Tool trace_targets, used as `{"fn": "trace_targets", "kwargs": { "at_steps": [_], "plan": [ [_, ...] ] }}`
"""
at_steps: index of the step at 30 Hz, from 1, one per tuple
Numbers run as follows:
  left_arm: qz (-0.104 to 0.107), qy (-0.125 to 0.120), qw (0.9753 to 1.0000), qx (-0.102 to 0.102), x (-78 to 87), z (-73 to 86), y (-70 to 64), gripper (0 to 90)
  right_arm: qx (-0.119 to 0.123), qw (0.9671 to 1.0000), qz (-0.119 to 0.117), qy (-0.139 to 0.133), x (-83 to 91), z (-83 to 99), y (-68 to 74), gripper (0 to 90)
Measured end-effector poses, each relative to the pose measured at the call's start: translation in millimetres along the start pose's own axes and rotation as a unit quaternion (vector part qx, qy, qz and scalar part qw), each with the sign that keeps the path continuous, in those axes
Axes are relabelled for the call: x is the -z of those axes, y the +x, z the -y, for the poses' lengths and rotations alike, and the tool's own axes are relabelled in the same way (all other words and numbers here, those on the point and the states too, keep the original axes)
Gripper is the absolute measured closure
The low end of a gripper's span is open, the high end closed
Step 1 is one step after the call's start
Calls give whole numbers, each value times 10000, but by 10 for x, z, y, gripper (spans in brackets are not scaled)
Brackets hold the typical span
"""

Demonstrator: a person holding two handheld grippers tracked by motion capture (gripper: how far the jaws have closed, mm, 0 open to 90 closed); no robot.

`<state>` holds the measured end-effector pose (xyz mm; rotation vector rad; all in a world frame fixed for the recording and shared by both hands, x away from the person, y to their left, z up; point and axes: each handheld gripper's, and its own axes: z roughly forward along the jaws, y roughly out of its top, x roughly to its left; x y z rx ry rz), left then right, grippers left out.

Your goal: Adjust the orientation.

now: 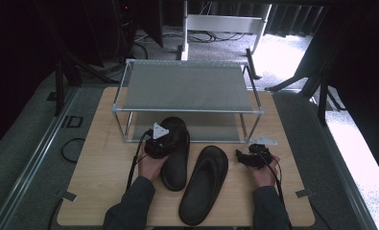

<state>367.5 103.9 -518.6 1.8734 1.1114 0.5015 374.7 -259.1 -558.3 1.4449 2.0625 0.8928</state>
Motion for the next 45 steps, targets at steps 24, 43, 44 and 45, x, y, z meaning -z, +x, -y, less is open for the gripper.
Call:
{"fn": "trace_targets", "kwargs": {
  "at_steps": [24,43,44,45],
  "plan": [
    [-379,217,9989,-161,9,174,-42,486,-98,9999,111,65,22,-38,-77,469],
    [-790,74,9968,-14,-100,84,-17,723,-389,9979,305,-427,-5,-347,-196,708],
    [-829,54,9965,9,-117,74,-16,724,-394,9978,307,-436,-12,-358,-192,724],
    [-874,53,9962,26,-135,61,-10,724,-396,9978,309,-443,-17,-364,-189,737]
  ]
}}
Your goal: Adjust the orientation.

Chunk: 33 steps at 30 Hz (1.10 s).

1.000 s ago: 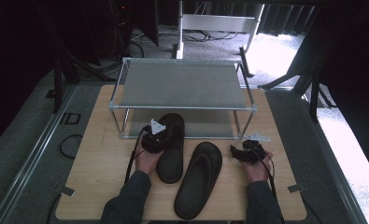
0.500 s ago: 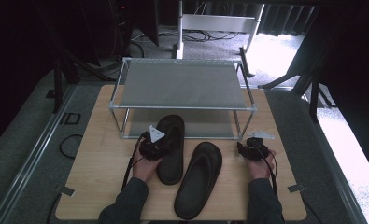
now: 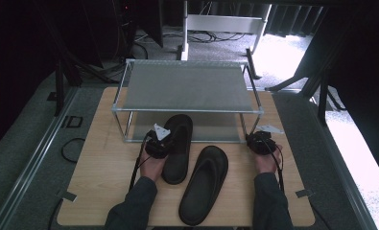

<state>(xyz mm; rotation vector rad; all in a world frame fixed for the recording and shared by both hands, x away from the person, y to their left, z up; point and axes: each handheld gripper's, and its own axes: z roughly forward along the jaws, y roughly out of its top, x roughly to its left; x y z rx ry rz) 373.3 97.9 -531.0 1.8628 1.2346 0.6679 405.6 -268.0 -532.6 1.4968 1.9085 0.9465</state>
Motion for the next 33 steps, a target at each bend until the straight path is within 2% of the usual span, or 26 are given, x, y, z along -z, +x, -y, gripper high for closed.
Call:
{"fn": "trace_targets", "kwargs": {
  "at_steps": [3,9,17,20,22,23,26,33],
  "plan": [
    [-173,-12,9998,-46,-64,-36,-7,724,-93,10000,-16,17,-22,-12,12,756],
    [-340,-28,9994,-83,-157,-100,-5,727,-185,9998,20,18,-53,-13,13,796],
    [-517,44,9986,-98,-249,-162,25,732,-101,9999,31,25,-55,-16,15,804],
    [-417,56,9991,-63,-241,-161,39,706,-96,10000,16,11,-54,-9,12,804],
    [-186,83,9998,-60,-209,-164,35,618,-82,10000,3,1,-54,-6,8,804],
    [-166,96,9997,-144,-186,-163,27,577,-76,10000,-1,-5,-54,-4,7,804],
    [-15,74,9998,-186,-108,-160,20,500,-69,10000,4,-3,-54,-4,7,804],
    [123,-78,9998,-102,121,-74,-21,429,-158,9999,-28,16,-55,-9,0,800]
  ]
}}
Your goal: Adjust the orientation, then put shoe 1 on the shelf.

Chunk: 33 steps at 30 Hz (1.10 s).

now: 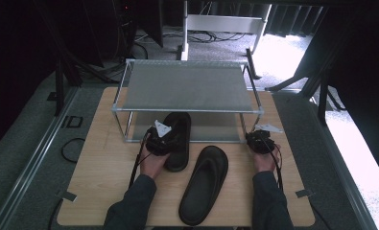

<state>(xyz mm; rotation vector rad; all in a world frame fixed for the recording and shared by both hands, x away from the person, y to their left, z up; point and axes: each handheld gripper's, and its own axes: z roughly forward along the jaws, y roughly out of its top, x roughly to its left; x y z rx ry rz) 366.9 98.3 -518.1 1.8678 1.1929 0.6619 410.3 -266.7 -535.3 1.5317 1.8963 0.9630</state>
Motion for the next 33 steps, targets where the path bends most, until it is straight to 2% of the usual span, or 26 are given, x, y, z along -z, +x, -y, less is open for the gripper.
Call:
{"fn": "trace_targets", "kwargs": {
  "at_steps": [5,9,13,18,25,31,33],
  "plan": [
    [92,-85,9998,137,132,54,-28,391,36,10000,-12,14,0,-3,-3,801],
    [353,-175,9990,189,246,84,-35,316,80,10000,6,13,0,-2,3,806],
    [340,-148,9993,81,321,145,-63,268,108,9999,26,15,0,-2,6,808],
    [369,-187,9991,66,429,297,-127,260,88,10000,32,14,-1,-1,8,808],
    [307,-203,9993,36,520,411,-170,177,79,10000,15,26,0,-4,5,807],
    [300,-66,9994,146,620,569,-98,151,85,10000,18,33,0,-6,6,808],
    [396,-12,9989,247,642,639,-65,150,86,10000,17,37,0,-7,6,808]
  ]
}}
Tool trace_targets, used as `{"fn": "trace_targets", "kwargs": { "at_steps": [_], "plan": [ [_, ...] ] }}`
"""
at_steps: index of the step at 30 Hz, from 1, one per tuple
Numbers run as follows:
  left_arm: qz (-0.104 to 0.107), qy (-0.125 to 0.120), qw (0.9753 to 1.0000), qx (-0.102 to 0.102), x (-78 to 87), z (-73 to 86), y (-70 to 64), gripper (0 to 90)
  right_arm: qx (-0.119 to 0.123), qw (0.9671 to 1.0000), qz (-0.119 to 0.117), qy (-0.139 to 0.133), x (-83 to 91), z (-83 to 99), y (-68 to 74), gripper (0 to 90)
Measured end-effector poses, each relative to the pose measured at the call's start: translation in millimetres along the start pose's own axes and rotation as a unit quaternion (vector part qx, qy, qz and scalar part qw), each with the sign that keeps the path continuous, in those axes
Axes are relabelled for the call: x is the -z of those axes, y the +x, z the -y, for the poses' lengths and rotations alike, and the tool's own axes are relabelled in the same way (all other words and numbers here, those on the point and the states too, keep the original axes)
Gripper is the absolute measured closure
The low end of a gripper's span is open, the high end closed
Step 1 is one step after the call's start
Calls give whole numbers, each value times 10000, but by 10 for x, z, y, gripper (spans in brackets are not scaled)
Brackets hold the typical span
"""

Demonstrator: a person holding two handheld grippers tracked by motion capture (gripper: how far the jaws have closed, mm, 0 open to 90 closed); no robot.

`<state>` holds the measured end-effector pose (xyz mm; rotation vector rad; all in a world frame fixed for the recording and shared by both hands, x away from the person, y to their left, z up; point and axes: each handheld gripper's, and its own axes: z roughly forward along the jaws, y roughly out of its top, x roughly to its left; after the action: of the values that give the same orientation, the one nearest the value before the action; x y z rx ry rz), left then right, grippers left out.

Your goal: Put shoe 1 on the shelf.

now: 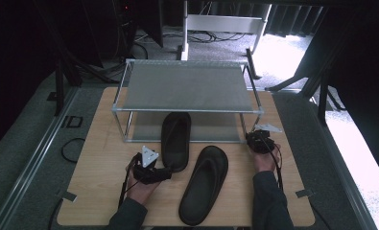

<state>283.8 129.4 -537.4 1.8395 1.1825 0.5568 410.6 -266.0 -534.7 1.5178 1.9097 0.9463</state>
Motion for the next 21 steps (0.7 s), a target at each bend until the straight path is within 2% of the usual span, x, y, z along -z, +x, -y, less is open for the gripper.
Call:
{"fn": "trace_targets", "kwargs": {
  "at_steps": [3,5,8,11,21],
  "plan": [
    [229,56,9994,237,32,95,43,151,3,10000,-17,9,1,-1,-4,807],
    [312,91,9991,276,41,111,41,151,2,10000,-30,21,4,-2,-6,806],
    [346,143,9992,112,41,125,-13,151,6,10000,-45,26,4,-3,-9,806],
    [357,259,9990,36,4,152,-49,150,14,10000,-52,28,4,-3,-11,806],
    [266,316,9991,-14,-23,165,-55,147,7,10000,-49,29,4,-3,-10,806]
  ]
}}
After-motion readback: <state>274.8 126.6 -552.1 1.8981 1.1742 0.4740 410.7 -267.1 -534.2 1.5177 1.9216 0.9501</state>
